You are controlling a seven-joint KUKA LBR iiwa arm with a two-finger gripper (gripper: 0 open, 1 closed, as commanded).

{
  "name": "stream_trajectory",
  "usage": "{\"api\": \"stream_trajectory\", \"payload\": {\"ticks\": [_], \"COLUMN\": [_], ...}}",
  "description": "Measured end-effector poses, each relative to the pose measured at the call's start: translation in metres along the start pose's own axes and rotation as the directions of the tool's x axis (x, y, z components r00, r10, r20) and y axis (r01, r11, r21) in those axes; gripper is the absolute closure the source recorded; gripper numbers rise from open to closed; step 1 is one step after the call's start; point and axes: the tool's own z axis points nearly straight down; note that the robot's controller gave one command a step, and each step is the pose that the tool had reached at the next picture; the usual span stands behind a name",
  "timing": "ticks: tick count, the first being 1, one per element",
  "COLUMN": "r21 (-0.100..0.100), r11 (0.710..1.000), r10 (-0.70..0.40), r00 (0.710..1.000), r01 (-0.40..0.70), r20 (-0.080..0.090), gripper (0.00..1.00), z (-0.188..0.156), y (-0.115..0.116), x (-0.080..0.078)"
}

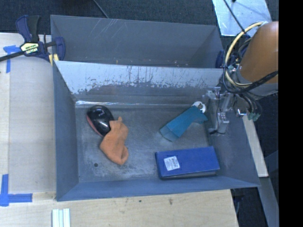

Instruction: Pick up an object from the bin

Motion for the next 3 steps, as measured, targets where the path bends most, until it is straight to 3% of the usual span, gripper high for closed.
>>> {"api": "stream_trajectory", "payload": {"ticks": [1, 2, 3], "r21": [0.000, 0.003, 0.002], "r11": [1.000, 0.998, 0.986], "r10": [-0.001, -0.062, -0.170], "r00": [1.000, 0.998, 0.985], "r01": [0.001, 0.062, 0.170], "r20": [0.003, 0.014, 0.007], "gripper": [0.00, 0.00, 0.00], "z": [-0.002, 0.037, 0.066], "y": [0.000, 0.006, 0.020], "x": [0.000, 0.012, -0.013]}}
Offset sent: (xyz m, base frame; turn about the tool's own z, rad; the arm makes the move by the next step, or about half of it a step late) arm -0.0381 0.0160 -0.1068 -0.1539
